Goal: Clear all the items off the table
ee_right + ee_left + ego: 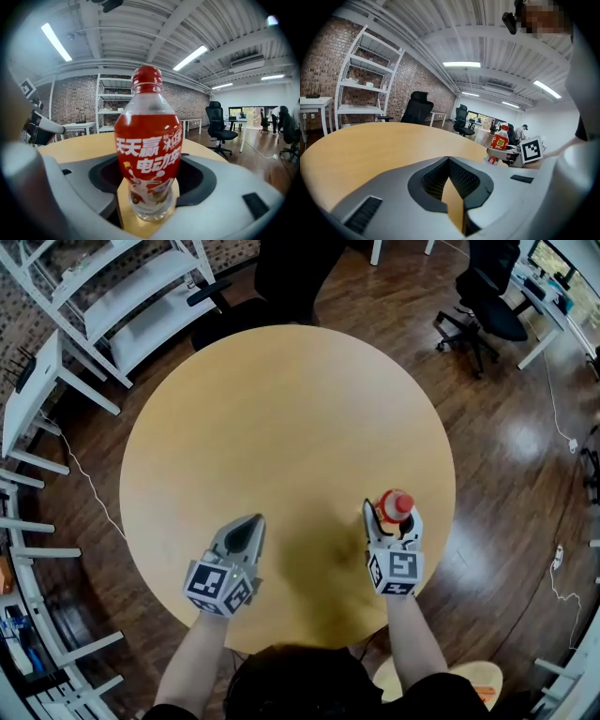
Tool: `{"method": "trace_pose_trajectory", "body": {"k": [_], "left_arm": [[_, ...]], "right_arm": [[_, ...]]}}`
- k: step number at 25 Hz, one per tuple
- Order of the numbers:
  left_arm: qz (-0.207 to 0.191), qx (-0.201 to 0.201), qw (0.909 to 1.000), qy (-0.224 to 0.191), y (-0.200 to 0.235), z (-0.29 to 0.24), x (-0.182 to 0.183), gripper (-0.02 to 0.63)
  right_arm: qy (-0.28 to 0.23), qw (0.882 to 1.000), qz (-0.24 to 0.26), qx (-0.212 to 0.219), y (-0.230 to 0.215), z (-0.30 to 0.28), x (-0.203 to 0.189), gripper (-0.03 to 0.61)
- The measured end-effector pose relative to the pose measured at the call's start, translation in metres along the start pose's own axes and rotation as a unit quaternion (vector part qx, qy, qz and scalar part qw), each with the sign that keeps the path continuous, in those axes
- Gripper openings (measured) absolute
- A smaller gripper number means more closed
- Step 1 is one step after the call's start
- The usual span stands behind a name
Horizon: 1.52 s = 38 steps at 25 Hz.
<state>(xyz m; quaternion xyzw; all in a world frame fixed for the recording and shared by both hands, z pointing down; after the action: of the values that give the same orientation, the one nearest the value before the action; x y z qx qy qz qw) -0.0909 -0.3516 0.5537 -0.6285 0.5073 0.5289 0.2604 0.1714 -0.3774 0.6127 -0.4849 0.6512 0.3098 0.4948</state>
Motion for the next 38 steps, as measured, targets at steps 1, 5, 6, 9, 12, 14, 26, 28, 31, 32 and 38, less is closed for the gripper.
{"method": "trace_pose_trajectory", "body": {"k": [1,5,6,9,12,14,26,28,31,32,38], "left_arm": [[0.001,-0.002,1.0000,-0.003,0.000,0.000,0.001,0.000],[0.001,-0.008,0.9999,-0.010,0.002,0.004,0.009,0.000],[0.001,-0.010,0.9999,-0.012,0.003,0.006,0.011,0.000],[0.000,-0.017,0.9996,-0.022,0.006,0.012,0.019,0.000],[0.000,-0.022,0.9993,-0.031,0.008,0.020,0.029,0.000],[0.003,-0.029,0.9988,-0.040,0.006,0.027,0.036,0.000],[0.010,-0.070,0.9894,-0.127,0.002,0.087,0.084,0.000],[0.011,-0.077,0.9870,-0.141,0.002,0.098,0.090,0.000],[0.011,-0.093,0.9832,-0.156,-0.003,0.113,0.097,0.000],[0.011,-0.101,0.9818,-0.160,-0.006,0.117,0.098,0.000],[0.016,-0.158,0.9720,-0.174,-0.038,0.139,0.097,0.000]], "right_arm": [[0.006,1.000,0.000,0.001,-0.001,0.000,-0.002,0.319],[0.008,1.000,-0.012,0.004,0.000,0.004,0.000,0.336],[0.007,1.000,-0.012,0.002,0.001,0.006,0.001,0.336],[0.002,1.000,0.002,-0.007,0.004,0.014,0.009,0.336],[-0.004,1.000,0.006,-0.013,0.010,0.025,0.018,0.336],[-0.012,1.000,0.003,-0.016,0.015,0.035,0.025,0.336],[-0.095,0.993,0.041,-0.049,0.065,0.116,0.095,0.323],[-0.109,0.991,0.048,-0.058,0.074,0.132,0.104,0.316],[-0.120,0.988,0.048,-0.082,0.089,0.162,0.105,0.239],[-0.122,0.987,0.048,-0.092,0.094,0.173,0.103,0.200],[-0.137,0.981,0.038,-0.134,0.114,0.227,0.095,0.005]]}}
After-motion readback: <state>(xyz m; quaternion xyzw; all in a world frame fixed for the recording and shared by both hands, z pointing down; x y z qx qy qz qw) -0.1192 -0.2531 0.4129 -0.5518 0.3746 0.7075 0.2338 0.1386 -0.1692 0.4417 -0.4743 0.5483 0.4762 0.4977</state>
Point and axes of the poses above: the fingertips, and each gripper's own axes: z backward along the fingers, y to its left, x out of its top, the point moved 2 cm from there along z, backward along the fingers, and after that the axes turned 8 degrees about x, right-handed, at the moved point
